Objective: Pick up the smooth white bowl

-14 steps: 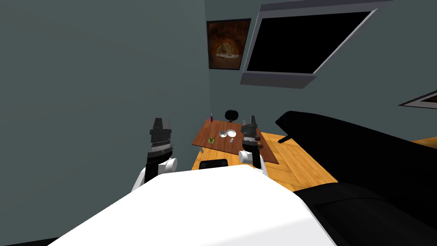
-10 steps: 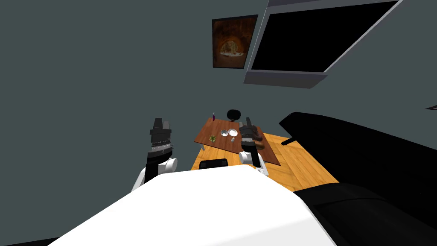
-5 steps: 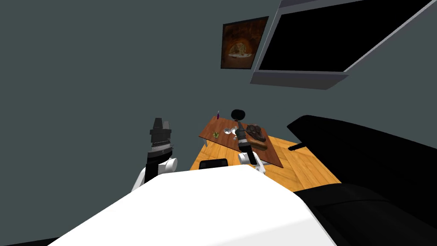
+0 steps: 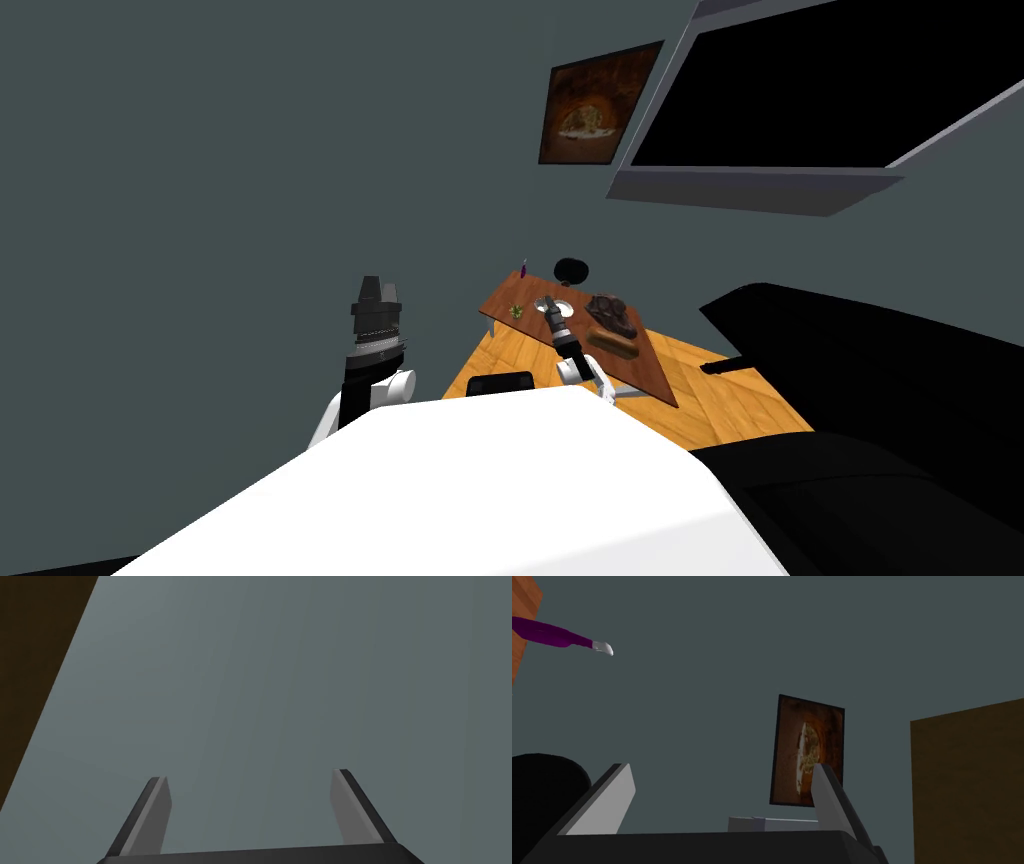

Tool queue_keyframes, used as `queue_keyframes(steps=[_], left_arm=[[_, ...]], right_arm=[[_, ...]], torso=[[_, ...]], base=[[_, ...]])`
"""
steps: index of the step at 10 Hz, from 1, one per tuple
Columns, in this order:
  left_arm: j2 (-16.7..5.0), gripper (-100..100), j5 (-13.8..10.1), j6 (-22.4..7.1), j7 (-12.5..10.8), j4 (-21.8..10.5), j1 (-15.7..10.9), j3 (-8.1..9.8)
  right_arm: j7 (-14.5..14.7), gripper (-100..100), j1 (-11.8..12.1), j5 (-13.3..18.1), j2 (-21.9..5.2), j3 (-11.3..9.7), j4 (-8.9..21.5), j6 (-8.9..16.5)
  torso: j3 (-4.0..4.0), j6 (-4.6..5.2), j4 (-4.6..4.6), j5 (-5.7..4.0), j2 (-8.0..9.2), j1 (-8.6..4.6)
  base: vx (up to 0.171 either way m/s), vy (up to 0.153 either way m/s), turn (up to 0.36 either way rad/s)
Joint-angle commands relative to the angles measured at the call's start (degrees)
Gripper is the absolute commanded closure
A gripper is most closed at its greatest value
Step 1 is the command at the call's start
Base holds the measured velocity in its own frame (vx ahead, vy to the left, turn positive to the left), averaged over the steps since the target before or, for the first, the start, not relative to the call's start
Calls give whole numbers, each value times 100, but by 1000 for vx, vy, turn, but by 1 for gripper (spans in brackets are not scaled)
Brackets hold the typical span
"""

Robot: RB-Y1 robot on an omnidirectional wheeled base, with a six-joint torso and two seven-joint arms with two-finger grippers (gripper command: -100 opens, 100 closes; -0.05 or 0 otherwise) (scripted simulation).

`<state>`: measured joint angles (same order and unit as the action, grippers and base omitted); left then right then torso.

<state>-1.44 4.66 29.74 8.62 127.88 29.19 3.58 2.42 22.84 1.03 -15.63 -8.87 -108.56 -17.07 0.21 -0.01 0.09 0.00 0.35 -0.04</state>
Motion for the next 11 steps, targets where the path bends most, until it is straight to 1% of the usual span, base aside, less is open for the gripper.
queue_keyframes(steps=[1,3,4,5,6,7,8,9,10,11], left_arm=[[0,0,0,0,0,0,0,0],[0,0,0,0,0,0,0,0],[0,0,0,0,0,0,0,0],[0,0,0,0,0,0,1,1],[0,0,0,0,0,0,2,1],[0,0,0,0,0,0,1,0],[0,0,0,0,0,0,2,1],[0,0,0,0,0,0,1,1],[0,0,0,0,0,0,2,1],[0,0,0,0,0,0,1,1]], right_arm=[[61,-100,-12,11,-67,-57,171,54],[288,-100,-189,61,-323,-275,626,188],[288,-100,-189,61,-323,-275,761,188],[288,-100,-189,61,-323,-275,824,188],[407,-100,-284,93,-449,-388,1048,261],[407,-100,-284,93,-449,-388,1166,261],[531,-100,-382,129,-574,-503,1420,339],[531,-100,-382,129,-574,-503,1517,339],[657,-100,-483,170,-698,-620,1685,421],[657,-100,-483,170,-698,-620,1870,421]], torso=[[0,0,0,0,0,0],[-4,1,-2,-1,-6,-3],[0,0,0,0,1,1],[-1,6,0,0,-2,-2],[-8,7,-3,-1,-16,-7],[-11,1,-4,-1,-20,-4],[-12,6,-4,-1,-21,-7],[-8,3,-3,-1,-13,-4],[-8,7,-3,-1,-15,-9],[-10,3,-3,-1,-18,-5]], base=[[-59,10,113],[-96,24,295],[-85,22,120],[-35,13,-35],[-39,26,263],[-40,15,132],[-65,26,245],[-52,11,114],[-46,24,206],[-34,17,128]])
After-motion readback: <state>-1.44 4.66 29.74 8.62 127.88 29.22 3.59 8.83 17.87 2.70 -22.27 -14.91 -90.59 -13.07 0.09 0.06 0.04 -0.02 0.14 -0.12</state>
